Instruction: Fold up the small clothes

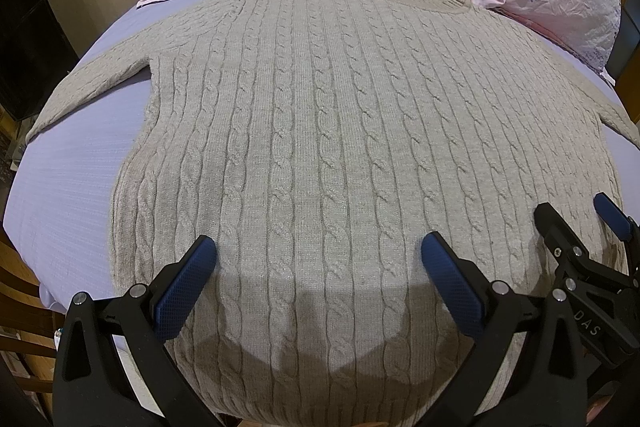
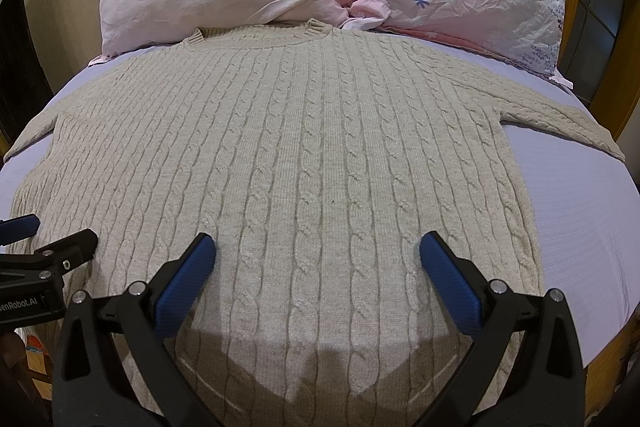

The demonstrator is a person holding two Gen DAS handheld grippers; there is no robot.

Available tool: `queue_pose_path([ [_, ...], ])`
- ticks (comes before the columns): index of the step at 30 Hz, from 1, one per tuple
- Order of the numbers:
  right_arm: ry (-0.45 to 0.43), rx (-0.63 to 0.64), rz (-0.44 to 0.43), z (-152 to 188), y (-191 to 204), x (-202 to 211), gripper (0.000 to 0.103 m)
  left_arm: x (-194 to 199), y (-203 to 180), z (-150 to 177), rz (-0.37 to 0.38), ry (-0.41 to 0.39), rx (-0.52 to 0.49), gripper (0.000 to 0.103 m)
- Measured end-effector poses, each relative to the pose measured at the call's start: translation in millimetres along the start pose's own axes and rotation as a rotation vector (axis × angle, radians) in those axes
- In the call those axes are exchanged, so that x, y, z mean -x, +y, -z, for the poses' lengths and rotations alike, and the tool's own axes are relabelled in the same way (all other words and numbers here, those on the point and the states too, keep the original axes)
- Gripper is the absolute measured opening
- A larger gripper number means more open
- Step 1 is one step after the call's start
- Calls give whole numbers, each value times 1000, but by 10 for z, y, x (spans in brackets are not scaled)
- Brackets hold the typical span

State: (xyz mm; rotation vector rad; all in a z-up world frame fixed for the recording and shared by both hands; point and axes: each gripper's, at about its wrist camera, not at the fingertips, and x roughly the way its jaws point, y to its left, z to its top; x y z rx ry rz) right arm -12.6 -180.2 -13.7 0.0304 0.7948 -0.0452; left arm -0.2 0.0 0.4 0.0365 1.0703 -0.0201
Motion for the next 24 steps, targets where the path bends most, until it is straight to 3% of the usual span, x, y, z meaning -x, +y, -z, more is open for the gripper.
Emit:
queue_pose_path([
  [13,-6,16,-25,162,-68,-160,101,-1,-2,1,-3,-9,2,102],
  [17,-23,18,-243,67,-298,-88,101,37,-8,29,-5,-32,-2,102],
  [19,-125,-107,-363,-85,-732,80,101,87,29,92,0,-47,-2,102],
  [21,-199,-193,-315,-229,-1120,188,101,101,27,92,12,-80,-1,102],
  [24,-247,-344,-120,-453,-1933,252,101,146,92,99,67,-146,10,102],
])
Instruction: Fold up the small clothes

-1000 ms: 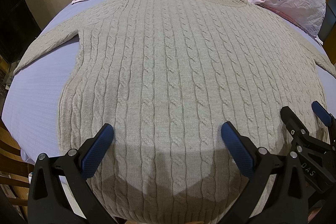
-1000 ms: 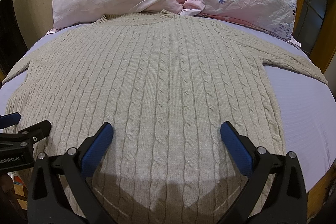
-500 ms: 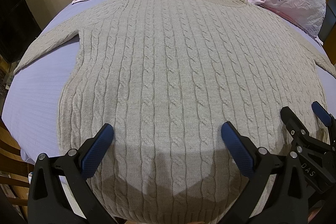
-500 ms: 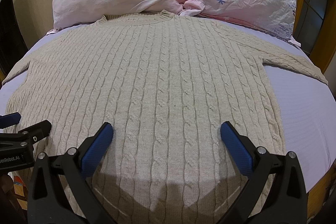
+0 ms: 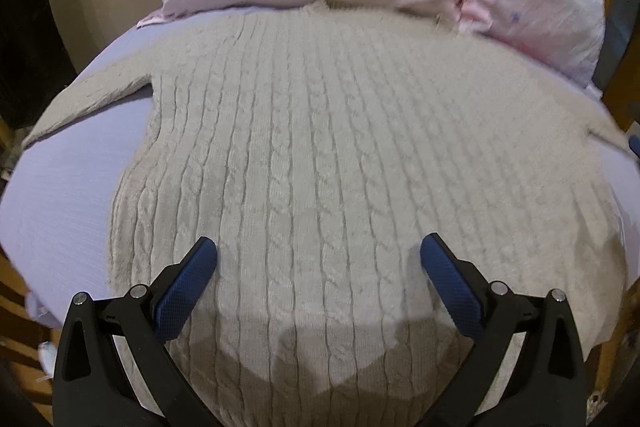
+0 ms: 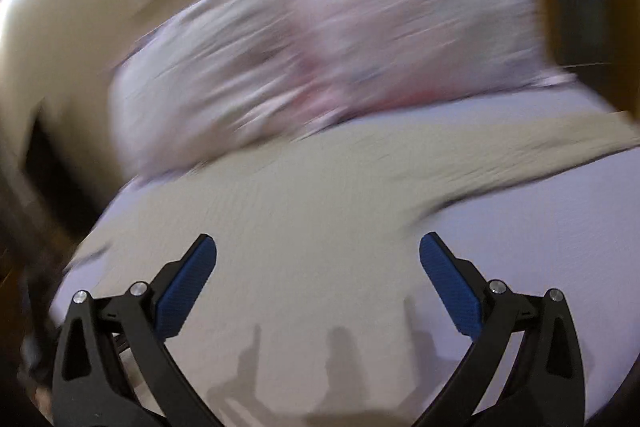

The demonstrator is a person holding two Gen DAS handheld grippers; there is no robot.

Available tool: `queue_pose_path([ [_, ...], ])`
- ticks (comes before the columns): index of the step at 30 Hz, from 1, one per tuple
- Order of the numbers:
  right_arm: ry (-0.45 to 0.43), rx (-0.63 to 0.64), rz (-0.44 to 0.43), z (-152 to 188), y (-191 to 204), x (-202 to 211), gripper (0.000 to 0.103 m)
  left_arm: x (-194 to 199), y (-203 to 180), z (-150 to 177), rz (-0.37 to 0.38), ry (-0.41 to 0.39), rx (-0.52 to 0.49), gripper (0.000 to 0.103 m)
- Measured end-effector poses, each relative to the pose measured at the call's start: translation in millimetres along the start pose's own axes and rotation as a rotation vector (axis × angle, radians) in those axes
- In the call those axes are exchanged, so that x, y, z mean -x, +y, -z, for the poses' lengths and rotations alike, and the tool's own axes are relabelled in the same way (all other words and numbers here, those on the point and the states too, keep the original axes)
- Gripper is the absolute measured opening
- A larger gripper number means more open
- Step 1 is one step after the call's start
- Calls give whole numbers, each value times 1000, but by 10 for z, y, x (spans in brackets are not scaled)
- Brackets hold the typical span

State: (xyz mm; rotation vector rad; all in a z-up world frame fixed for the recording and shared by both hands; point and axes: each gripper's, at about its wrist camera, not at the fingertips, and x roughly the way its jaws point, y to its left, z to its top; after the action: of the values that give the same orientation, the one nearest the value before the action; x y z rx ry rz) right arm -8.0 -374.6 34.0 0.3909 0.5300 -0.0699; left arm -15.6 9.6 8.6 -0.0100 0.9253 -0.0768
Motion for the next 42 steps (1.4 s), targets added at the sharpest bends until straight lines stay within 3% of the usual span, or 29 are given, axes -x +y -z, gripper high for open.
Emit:
queue_pose_path([
  [2,-33,-139,101,-262,-534,30,99,49,74,-11,50,-57,29,102],
  [4,-44,-322,192,-489,-1168,34,66,169,174,-43,101,-188,63,102],
  [6,-26,-504,271,-613,-1703,-19,53,249,232,-68,123,-282,73,102],
  [9,13,-654,288,-690,-2209,-207,48,263,286,-147,155,-350,82,102],
  [14,91,-774,289,-734,-2519,-680,41,186,394,-263,185,-364,141,102],
  [17,71,-799,309,-793,-2599,-814,32,223,462,-198,196,-379,164,102],
  [20,71,-790,307,-818,-2643,-912,7,259,588,-175,217,-415,185,102],
  [21,46,-782,308,-846,-2599,-908,7,277,648,-160,208,-419,191,102],
  [25,-114,-542,262,-1189,-1890,-659,6,278,932,-212,143,-396,239,102],
  [28,-157,-317,91,-1407,-887,-646,6,271,1198,-206,96,-403,330,102],
  [32,-102,-36,-187,-1338,656,-836,6,296,1581,-189,90,-429,473,102],
  [34,3,88,-352,-1070,1502,-1085,7,334,1751,-195,73,-451,536,102],
  [36,151,186,-448,-738,2133,-1417,13,369,1912,-210,35,-466,565,102],
  [37,212,220,-476,-609,2333,-1531,27,377,2008,-223,13,-467,579,102],
  [38,278,253,-506,-453,2539,-1650,34,383,2076,-226,0,-467,589,102],
  [40,279,253,-532,-352,2581,-1625,44,387,2293,-232,-26,-461,627,102],
  [42,223,242,-512,-390,2464,-1545,61,366,2561,-239,-23,-447,674,92],
])
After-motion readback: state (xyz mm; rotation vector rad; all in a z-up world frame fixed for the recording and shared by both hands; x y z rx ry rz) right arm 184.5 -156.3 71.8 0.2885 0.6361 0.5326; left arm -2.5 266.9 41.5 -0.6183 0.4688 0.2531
